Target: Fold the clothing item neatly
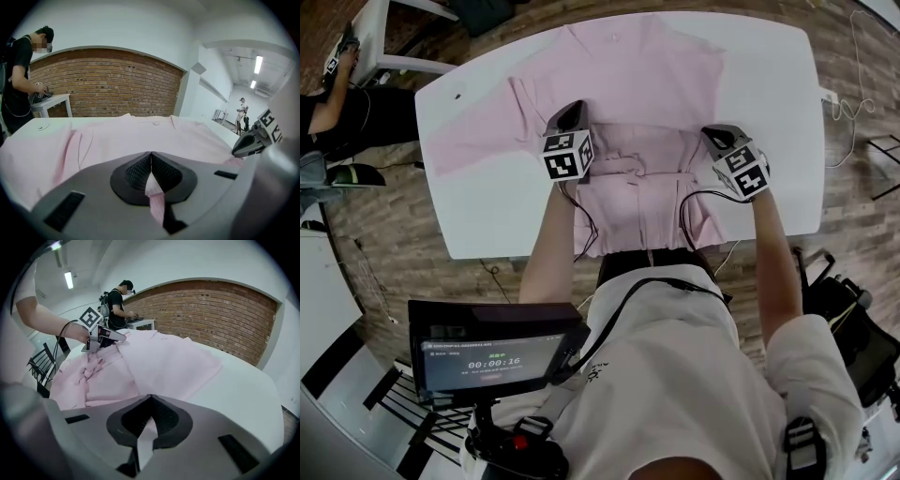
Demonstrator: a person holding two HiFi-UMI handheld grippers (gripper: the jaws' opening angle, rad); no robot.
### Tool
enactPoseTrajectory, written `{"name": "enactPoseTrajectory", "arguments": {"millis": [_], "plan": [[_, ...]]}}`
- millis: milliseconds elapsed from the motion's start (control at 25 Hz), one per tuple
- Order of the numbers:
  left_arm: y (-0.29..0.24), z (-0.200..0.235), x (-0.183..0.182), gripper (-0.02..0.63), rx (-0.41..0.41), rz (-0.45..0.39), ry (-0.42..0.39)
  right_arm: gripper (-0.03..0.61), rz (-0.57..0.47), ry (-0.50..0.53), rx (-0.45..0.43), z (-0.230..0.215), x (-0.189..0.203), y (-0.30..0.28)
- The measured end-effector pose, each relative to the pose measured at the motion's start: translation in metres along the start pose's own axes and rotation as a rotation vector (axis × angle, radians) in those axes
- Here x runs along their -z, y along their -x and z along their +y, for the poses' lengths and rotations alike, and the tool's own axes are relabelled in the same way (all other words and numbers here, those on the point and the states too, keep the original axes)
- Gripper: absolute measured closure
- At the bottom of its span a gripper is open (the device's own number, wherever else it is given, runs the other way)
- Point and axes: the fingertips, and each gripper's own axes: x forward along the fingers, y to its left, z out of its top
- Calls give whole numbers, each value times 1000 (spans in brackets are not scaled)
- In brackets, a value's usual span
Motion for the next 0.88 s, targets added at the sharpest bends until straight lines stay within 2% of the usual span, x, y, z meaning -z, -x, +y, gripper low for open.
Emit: {"name": "enactPoseTrajectory", "arguments": {"millis": [200, 360, 520, 640, 880], "plan": [[-5, 3, 15, 611, 0, 66, -9, 574, -6, -44, -3, -6, 9, 4], [-8, 3, 17, 611, 5, 76, 7, 574, -37, -127, -19, -11, 12, 5], [-10, 3, 19, 611, 11, 77, 26, 574, -37, -115, 4, -13, 11, 1], [1, 2, 17, 611, 4, 65, 17, 574, -71, -90, 31, -11, -4, 9], [33, -4, -4, 611, -6, 30, 11, 574, -192, -87, 29, -3, -55, 34]]}}
